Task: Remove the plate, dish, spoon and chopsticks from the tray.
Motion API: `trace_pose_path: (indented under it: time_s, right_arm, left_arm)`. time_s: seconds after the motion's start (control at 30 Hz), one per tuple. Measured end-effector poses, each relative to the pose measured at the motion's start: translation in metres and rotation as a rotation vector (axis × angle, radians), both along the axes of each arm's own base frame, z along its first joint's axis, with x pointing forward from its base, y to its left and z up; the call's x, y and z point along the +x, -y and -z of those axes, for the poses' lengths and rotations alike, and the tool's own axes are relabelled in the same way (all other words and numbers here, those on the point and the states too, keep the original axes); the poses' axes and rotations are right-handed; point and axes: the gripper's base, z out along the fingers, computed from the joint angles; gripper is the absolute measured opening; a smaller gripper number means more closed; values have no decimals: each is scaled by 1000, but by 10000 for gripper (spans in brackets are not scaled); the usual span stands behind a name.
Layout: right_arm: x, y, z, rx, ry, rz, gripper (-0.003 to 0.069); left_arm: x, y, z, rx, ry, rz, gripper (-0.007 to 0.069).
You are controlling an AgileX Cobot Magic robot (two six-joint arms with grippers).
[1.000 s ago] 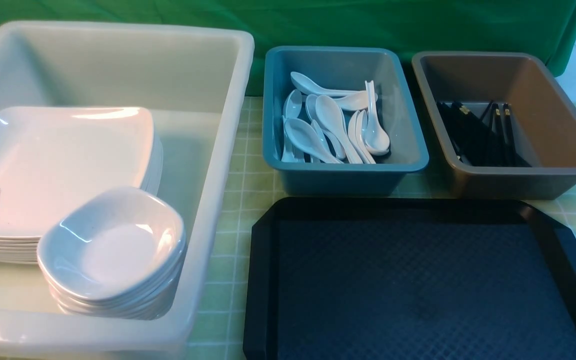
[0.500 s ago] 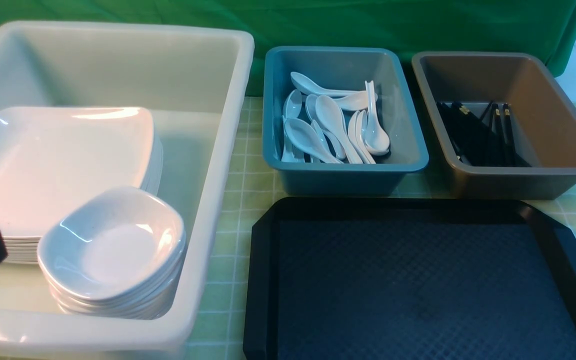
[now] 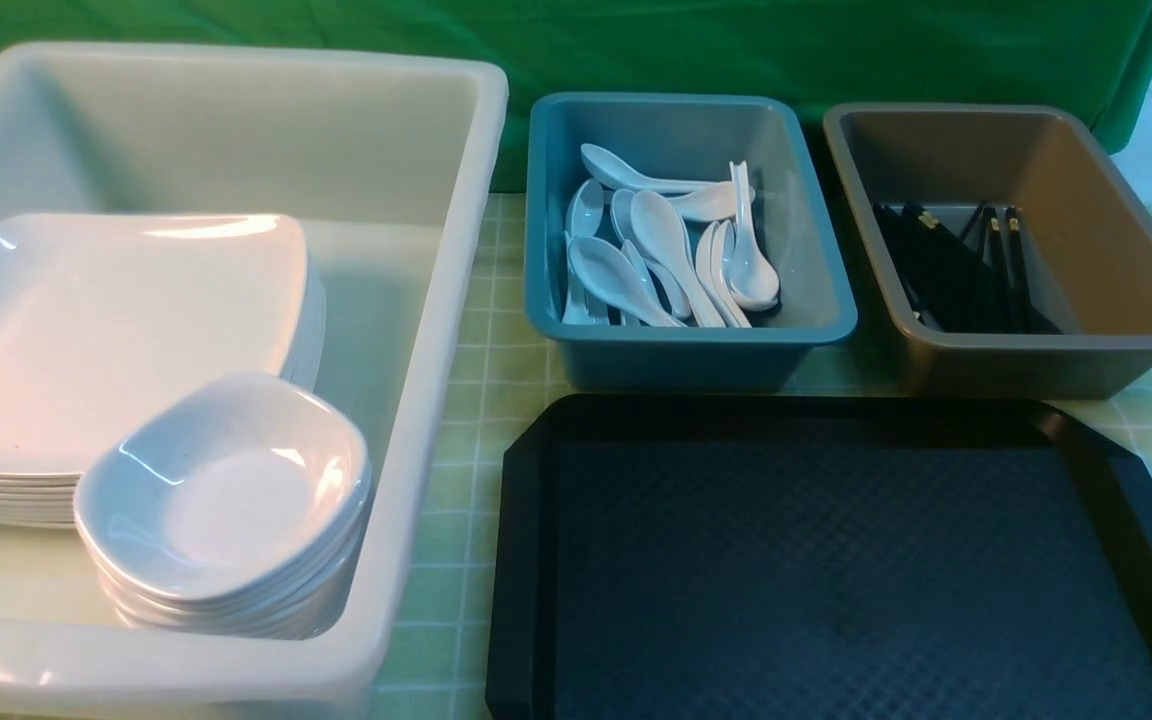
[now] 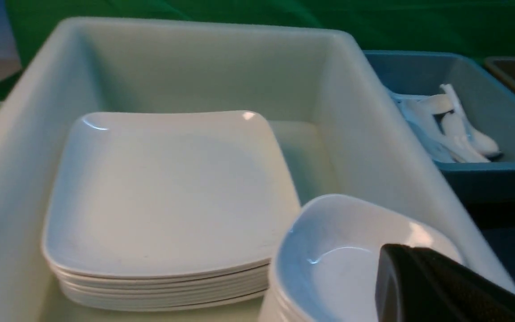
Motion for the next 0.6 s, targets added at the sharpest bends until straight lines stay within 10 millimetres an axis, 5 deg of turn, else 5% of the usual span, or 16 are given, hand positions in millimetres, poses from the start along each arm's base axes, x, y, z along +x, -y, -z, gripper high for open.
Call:
trace_pose_path:
  time_s: [0.3, 0.47, 0.6]
  right_arm:
    - [0, 0, 0, 0, 1, 0, 239]
    - [0, 0, 0, 0, 1, 0, 240]
    - [0, 0, 0, 0, 1, 0, 241]
  left_arm:
    - [5, -10, 16, 98, 88, -87, -13]
    - [2, -15, 57, 17, 178, -161, -13]
    - [2, -19, 112, -119, 154, -233, -12]
